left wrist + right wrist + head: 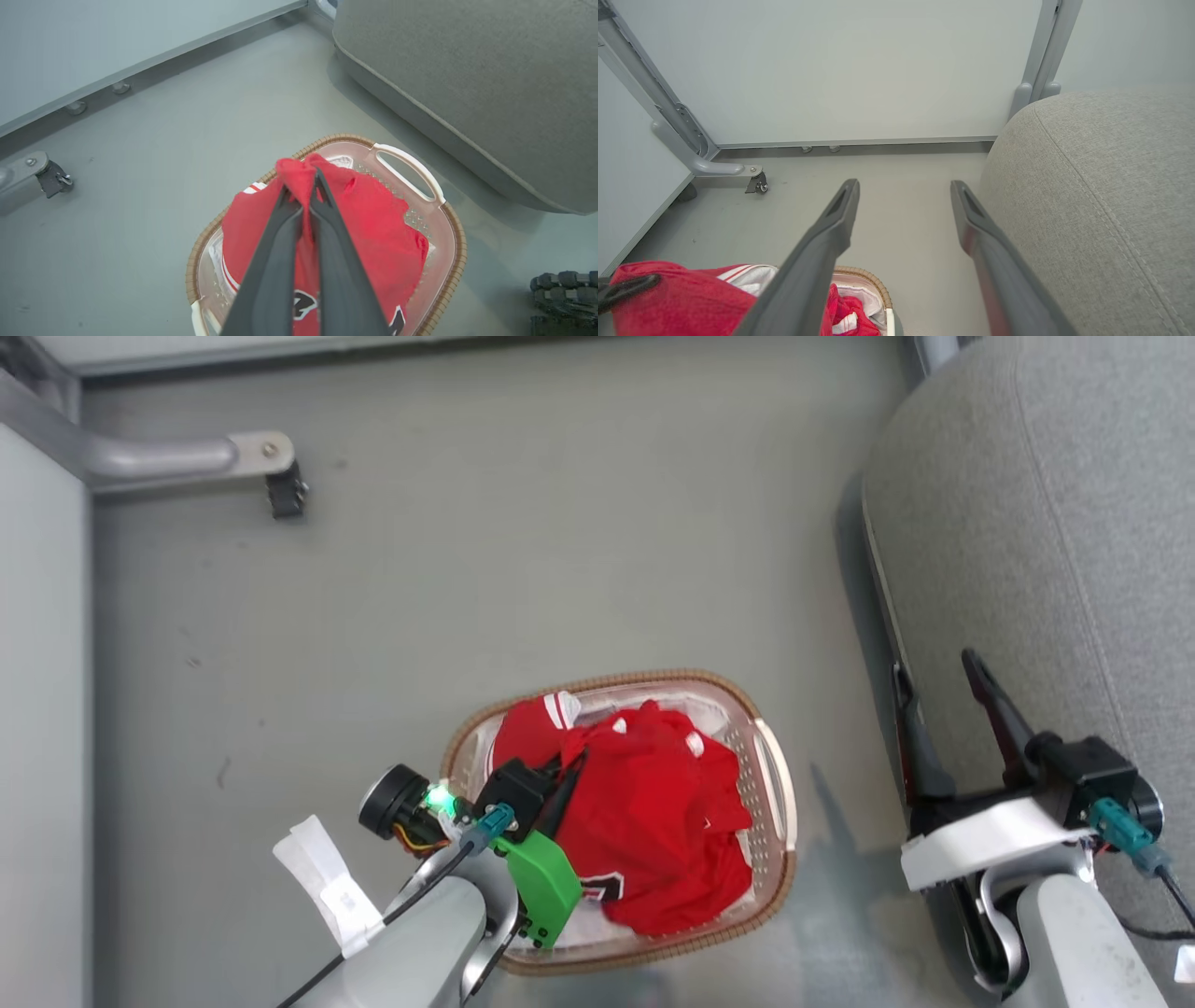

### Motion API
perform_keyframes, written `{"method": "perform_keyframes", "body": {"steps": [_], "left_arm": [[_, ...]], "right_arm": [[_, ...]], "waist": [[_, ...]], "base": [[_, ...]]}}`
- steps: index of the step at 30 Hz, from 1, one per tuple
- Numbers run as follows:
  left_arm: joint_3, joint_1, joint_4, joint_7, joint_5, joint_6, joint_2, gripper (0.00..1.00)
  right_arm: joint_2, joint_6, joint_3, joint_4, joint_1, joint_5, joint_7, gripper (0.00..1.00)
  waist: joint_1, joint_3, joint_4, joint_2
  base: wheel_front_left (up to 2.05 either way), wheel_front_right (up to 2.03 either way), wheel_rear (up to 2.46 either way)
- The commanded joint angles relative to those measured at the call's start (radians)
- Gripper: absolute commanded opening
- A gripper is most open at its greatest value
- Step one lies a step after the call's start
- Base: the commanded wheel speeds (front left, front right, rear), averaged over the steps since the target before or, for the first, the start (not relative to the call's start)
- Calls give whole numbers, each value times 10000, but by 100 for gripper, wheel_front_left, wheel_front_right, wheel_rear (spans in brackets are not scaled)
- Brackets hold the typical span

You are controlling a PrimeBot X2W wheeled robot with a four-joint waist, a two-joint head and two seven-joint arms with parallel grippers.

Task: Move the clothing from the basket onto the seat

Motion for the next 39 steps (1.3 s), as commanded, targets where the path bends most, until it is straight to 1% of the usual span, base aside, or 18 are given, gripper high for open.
{"method": "perform_keyframes", "body": {"steps": [1,5,10,15,20,24,30,33,34,39], "left_arm": [[24,189,-321,-6,170,-76,148,0],[-34,69,-1168,-7,608,-188,681,0],[-90,-542,-1978,69,997,-310,1335,0],[79,-1563,-2845,633,1179,-435,2055,0],[374,-2470,-3551,1132,1174,-476,2454,0],[604,-2976,-3859,1406,1087,-405,2592,0],[747,-3482,-3962,1616,1017,-389,2549,0],[713,-3712,-4007,1683,1019,-369,2363,0],[700,-3842,-4045,1711,979,-350,2216,0],[583,-4252,-4112,1794,995,-382,1827,0]], "right_arm": [[-47,-7,-22,76,333,-33,-49,100],[-43,-7,-19,213,829,-65,-49,100],[-42,-7,48,279,1279,-93,-49,100],[-40,-7,168,231,1470,-133,-49,100],[-37,-7,413,184,1419,-153,-49,100],[-44,-7,824,124,1162,-175,-49,100],[-39,-7,1449,97,852,-224,-49,100],[-41,-7,1795,101,684,-248,-49,100],[-39,-7,2070,94,549,-202,-49,100],[-44,-7,2818,202,119,-264,-49,100]], "waist": [[0,-1571,736,86],[0,-2369,825,86],[0,-3091,855,86],[0,-3470,879,86],[0,-3622,877,86],[0,-3657,823,86],[0,-3643,800,86],[0,-3642,848,86],[0,-3650,883,86],[0,-3675,974,86]], "base": [[0,0,0],[0,0,0],[0,0,0],[0,0,0],[0,0,0],[0,0,0],[0,0,0],[0,0,0],[0,0,0],[0,0,0]]}}
